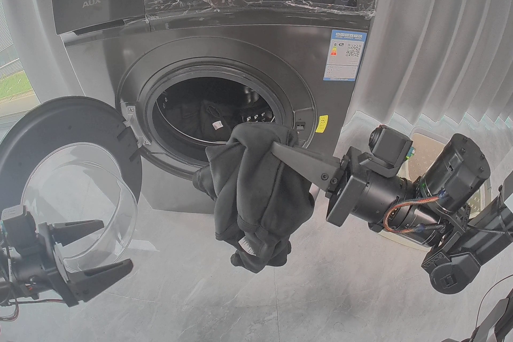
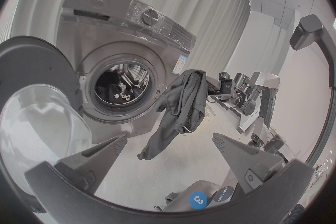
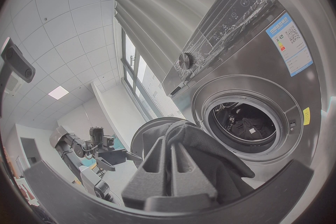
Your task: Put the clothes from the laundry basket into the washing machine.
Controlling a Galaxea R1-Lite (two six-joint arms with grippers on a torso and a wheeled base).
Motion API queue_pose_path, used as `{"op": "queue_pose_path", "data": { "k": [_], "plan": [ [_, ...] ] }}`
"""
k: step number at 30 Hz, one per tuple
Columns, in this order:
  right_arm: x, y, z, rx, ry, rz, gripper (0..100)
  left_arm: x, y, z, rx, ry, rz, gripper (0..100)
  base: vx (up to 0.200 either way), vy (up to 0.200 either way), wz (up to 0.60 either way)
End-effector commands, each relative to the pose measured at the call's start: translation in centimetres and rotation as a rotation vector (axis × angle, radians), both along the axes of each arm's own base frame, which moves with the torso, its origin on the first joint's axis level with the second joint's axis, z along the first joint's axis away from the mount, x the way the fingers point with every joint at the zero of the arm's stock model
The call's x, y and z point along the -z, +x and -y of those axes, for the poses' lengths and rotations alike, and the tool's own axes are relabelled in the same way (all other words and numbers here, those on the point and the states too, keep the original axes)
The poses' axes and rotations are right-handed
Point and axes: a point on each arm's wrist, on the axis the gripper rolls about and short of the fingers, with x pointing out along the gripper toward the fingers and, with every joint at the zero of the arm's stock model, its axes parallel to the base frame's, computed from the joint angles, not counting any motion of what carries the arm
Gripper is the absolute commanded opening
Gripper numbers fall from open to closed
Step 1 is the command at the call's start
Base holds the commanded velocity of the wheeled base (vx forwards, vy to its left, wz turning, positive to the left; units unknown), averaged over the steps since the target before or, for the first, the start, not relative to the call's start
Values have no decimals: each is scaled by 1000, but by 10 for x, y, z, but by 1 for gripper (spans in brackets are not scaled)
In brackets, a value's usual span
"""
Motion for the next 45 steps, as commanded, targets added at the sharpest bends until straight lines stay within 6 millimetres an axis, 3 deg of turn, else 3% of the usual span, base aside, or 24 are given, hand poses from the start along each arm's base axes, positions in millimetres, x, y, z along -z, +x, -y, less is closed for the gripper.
{"op": "queue_pose_path", "data": {
  "k": [1,8,18,30,42,45],
  "plan": [
    [0,1,-2,-1,3,1,0,13,27,18,73,21,-103,100,0,0,0],
    [1,1,-2,-1,1,-3,0,24,50,36,120,46,-162,100,0,0,0],
    [3,2,-3,-6,-2,-10,0,25,65,60,202,33,-177,100,0,0,0],
    [3,1,-4,-9,-1,-8,0,27,92,75,209,44,-203,100,0,0,0],
    [3,1,-4,-10,-2,-11,0,42,109,103,272,45,-199,100,0,0,0],
    [4,1,-4,-10,-4,-13,0,56,116,107,269,54,-214,100,0,0,0]
  ]
}}
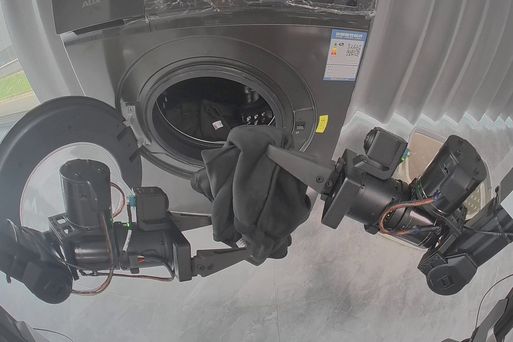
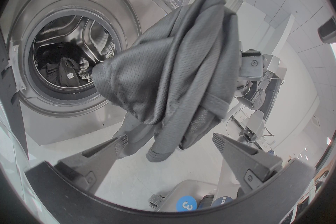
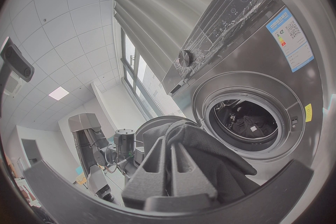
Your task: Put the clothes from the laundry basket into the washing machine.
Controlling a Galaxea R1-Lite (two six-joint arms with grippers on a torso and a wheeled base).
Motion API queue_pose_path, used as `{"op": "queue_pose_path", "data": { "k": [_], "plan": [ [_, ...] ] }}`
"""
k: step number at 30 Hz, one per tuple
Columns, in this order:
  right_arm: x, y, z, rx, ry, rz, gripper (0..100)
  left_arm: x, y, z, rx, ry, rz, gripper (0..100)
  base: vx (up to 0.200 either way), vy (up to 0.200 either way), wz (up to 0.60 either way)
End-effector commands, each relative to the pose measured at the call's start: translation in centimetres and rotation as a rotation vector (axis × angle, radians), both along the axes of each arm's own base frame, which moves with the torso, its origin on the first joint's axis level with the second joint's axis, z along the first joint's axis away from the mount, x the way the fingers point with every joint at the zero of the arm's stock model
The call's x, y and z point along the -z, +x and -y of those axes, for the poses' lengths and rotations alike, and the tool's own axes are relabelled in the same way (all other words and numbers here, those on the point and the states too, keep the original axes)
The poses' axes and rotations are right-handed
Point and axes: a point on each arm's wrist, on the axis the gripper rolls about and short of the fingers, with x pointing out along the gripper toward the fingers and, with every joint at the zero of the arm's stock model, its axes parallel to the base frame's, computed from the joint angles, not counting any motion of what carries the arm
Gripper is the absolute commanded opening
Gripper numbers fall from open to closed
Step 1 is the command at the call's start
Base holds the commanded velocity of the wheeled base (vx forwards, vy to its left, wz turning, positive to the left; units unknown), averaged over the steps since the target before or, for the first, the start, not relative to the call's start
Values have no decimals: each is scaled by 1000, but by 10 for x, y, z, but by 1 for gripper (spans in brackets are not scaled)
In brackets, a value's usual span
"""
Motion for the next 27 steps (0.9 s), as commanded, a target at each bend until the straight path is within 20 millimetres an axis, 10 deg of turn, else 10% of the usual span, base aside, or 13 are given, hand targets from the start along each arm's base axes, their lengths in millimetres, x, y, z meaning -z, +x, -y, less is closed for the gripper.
{"op": "queue_pose_path", "data": {
  "k": [1,15,24,25,27],
  "plan": [
    [0,0,0,-1,-1,0,0,22,9,6,0,29,-46,0,0,0,0],
    [1,2,4,13,-5,-2,0,7,10,19,22,-110,59,0,0,0,0],
    [10,10,30,117,-31,-44,0,-5,-24,5,49,-207,186,0,0,0,0],
    [11,9,31,118,-35,-49,100,-5,-25,4,49,-209,190,0,0,0,0],
    [15,4,33,111,-48,-62,100,-7,-30,1,53,-227,211,0,0,0,0]
  ]
}}
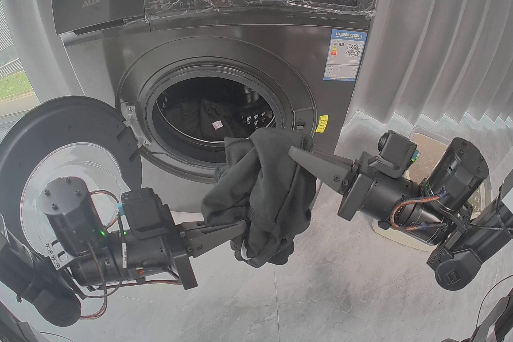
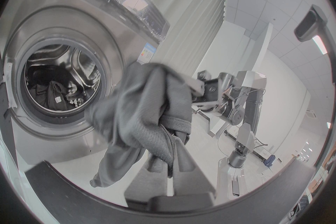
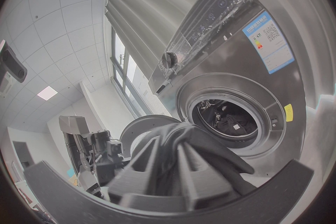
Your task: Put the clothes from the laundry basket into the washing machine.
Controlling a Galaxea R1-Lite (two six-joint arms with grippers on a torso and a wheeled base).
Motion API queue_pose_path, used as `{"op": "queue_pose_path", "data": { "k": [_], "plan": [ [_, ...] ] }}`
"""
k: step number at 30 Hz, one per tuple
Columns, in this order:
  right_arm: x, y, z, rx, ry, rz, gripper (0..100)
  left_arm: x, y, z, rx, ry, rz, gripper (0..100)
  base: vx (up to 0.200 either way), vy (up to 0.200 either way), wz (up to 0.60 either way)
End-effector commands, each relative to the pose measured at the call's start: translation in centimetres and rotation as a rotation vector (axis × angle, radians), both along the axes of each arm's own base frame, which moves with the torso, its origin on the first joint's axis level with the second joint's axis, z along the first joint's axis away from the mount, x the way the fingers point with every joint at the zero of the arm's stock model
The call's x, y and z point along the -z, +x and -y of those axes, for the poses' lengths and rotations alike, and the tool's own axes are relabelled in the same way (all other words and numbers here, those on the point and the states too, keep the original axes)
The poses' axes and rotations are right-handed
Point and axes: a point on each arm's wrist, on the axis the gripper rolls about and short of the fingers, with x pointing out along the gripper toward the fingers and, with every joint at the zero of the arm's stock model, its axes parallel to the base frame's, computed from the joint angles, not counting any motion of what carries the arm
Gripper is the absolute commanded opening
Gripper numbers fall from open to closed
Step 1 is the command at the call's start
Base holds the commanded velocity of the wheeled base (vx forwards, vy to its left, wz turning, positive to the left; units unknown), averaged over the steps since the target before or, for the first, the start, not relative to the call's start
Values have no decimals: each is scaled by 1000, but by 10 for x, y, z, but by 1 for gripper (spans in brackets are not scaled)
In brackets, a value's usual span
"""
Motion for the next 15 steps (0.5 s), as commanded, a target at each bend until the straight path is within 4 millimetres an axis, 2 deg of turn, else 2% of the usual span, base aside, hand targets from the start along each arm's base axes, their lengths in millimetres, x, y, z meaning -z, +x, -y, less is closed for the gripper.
{"op": "queue_pose_path", "data": {
  "k": [1,8,15],
  "plan": [
    [6,-6,10,13,-22,-28,100,-7,-17,-9,8,-34,40,0,0,0,0],
    [8,-3,20,54,-35,-27,100,-5,-22,-8,25,-53,67,0,0,0,0],
    [31,-5,34,119,-174,6,100,-3,-10,0,-18,-55,79,0,0,0,0]
  ]
}}
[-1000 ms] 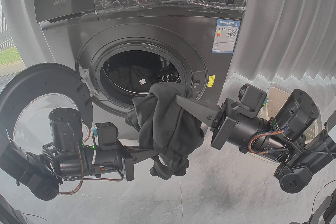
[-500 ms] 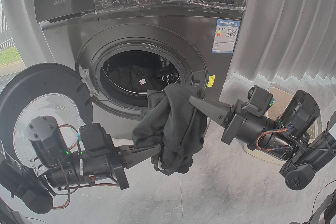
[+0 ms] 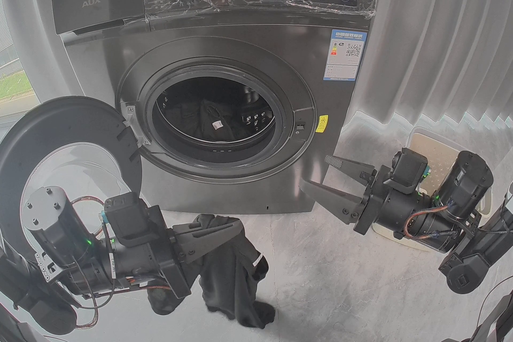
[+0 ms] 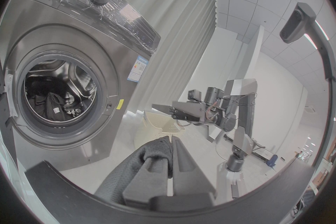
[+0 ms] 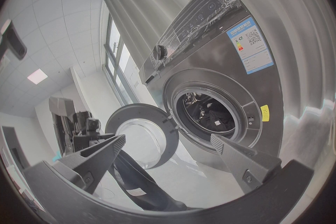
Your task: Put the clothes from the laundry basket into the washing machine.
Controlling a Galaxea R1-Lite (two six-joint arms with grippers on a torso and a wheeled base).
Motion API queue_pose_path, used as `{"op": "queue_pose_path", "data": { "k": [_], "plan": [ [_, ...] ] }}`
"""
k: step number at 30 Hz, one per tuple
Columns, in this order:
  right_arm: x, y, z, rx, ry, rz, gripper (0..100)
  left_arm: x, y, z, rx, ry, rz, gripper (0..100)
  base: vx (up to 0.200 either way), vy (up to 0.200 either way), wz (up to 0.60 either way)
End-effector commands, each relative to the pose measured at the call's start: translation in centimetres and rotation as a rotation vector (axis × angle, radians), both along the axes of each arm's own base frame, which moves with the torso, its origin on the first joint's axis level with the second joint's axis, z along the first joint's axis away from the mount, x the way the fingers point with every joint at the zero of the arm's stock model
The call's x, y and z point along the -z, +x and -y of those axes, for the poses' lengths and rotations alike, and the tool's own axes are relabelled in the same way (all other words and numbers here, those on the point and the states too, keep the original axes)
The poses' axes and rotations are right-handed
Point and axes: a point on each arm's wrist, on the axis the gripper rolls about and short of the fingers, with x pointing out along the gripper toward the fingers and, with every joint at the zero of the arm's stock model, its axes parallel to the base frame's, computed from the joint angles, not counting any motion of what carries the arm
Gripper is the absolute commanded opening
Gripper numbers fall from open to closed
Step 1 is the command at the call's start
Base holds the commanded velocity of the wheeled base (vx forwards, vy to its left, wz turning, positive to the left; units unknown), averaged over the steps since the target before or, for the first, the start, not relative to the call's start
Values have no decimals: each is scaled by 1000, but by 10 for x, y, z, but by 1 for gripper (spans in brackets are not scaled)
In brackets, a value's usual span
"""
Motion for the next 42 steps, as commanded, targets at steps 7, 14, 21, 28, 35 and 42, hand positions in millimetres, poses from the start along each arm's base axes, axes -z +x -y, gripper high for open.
{"op": "queue_pose_path", "data": {
  "k": [7,14,21,28,35,42],
  "plan": [
    [31,10,12,61,-92,-78,100,-2,17,24,-137,-54,44,0,0,0,0],
    [21,9,17,74,-77,-35,100,-19,23,29,-187,-119,96,0,0,0,0],
    [22,13,25,109,-91,-22,100,-18,23,29,-196,-113,94,0,0,0,0],
    [22,13,24,107,-101,-10,100,-26,20,29,-185,-140,110,0,0,0,0],
    [27,-1,14,43,-92,-68,100,-29,9,29,-150,-148,116,0,0,0,0],
    [34,-3,2,6,-94,-104,100,-35,8,32,-146,-166,138,0,0,0,0]
  ]
}}
